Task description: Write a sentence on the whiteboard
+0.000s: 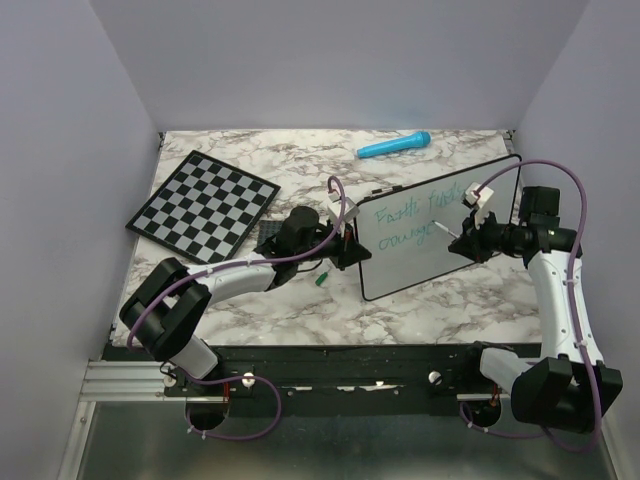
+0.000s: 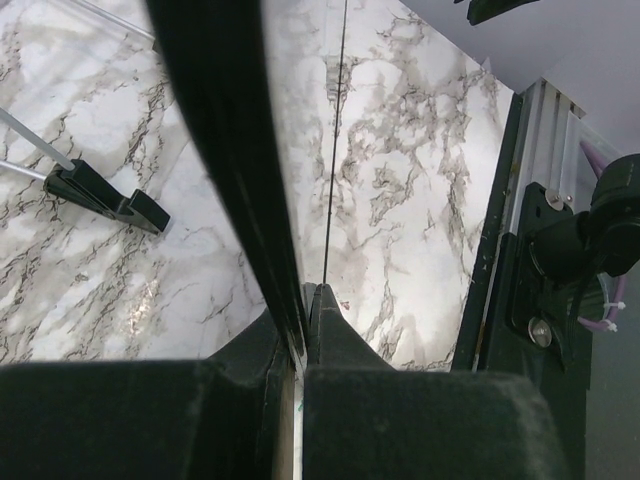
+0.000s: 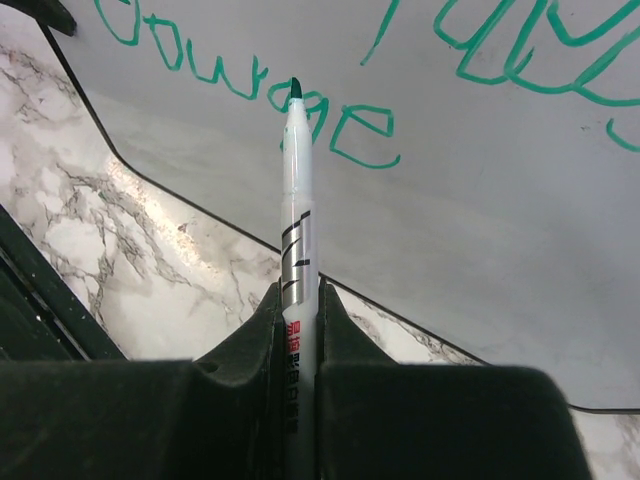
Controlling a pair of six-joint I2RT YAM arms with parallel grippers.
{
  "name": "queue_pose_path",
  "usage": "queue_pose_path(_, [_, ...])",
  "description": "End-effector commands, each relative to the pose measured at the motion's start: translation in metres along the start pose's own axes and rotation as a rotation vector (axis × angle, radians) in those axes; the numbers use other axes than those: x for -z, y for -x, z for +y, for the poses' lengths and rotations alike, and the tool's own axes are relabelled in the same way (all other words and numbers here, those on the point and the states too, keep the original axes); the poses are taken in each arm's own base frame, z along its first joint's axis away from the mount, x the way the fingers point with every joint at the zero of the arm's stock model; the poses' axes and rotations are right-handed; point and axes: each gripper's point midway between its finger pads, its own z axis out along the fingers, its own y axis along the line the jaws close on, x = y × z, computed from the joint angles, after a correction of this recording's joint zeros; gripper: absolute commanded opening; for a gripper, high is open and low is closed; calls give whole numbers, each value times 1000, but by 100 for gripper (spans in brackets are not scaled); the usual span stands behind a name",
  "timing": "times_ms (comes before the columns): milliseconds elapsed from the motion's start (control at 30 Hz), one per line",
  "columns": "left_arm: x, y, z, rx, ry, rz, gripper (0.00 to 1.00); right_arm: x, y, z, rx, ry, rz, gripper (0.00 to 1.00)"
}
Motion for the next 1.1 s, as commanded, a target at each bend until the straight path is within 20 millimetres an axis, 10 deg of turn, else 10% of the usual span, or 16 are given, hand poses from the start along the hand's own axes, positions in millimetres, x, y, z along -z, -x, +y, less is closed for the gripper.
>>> queue_pose_path(0, [14, -54, 13, -9, 43, 200, 0, 2, 6, 2, -13, 14, -38, 0])
queue_pose_path(1067, [80, -72, 29, 33, 136, 228, 0, 5, -22, 10, 57, 36, 30, 1])
